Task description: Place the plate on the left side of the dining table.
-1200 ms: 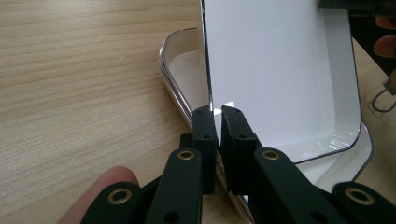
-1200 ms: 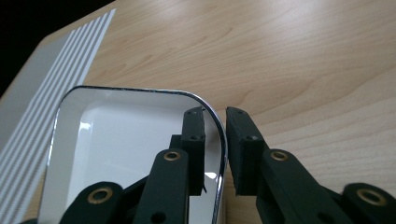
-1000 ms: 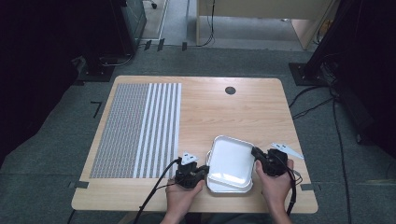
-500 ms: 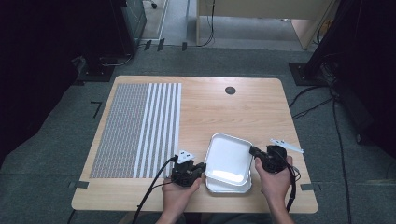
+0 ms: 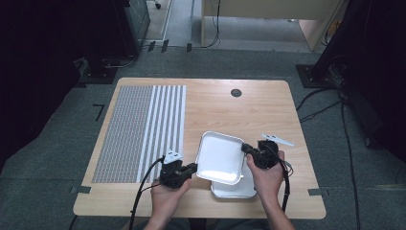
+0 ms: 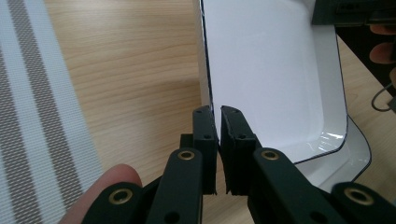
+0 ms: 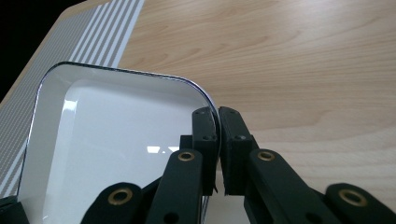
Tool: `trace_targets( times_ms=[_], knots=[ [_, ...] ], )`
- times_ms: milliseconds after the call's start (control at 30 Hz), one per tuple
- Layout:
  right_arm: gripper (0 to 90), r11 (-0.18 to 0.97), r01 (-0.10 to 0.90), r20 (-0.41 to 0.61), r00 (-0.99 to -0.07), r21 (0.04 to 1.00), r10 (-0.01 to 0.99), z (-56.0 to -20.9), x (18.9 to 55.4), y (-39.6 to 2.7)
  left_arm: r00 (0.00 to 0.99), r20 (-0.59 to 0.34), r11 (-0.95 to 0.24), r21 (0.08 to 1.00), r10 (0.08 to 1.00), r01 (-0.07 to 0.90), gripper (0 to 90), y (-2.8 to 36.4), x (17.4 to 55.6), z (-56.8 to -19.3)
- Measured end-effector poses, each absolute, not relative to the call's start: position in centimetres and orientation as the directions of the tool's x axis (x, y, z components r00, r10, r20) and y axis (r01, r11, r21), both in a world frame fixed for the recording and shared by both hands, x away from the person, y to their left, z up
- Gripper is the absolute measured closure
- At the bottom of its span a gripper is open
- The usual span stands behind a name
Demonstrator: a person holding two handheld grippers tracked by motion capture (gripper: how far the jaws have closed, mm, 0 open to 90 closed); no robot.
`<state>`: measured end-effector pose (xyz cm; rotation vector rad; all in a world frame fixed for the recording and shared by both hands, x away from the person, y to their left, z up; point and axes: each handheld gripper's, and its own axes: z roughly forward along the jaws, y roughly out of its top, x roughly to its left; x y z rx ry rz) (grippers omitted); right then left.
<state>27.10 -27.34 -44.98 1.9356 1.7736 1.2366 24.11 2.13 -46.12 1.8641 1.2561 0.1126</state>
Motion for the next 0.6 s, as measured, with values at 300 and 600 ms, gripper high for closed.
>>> trace_targets(
  times_ms=[300, 600],
  knots=[
    [87.3, -0.192, 0.734, 0.421, -0.140, 0.652, 0.896, -44.7, 29.6, -22.3, 0.425, -0.372, -0.067, 0.683, 0.825, 0.727, 86.2, 6.8, 24.7, -45.9],
    [87.2, -0.164, 0.751, 0.428, -0.172, 0.640, 0.887, -44.5, 31.7, -18.5, 0.384, -0.387, -0.024, 0.676, 0.838, 0.736, 86.1, 10.5, 25.2, -45.6]
  ],
)
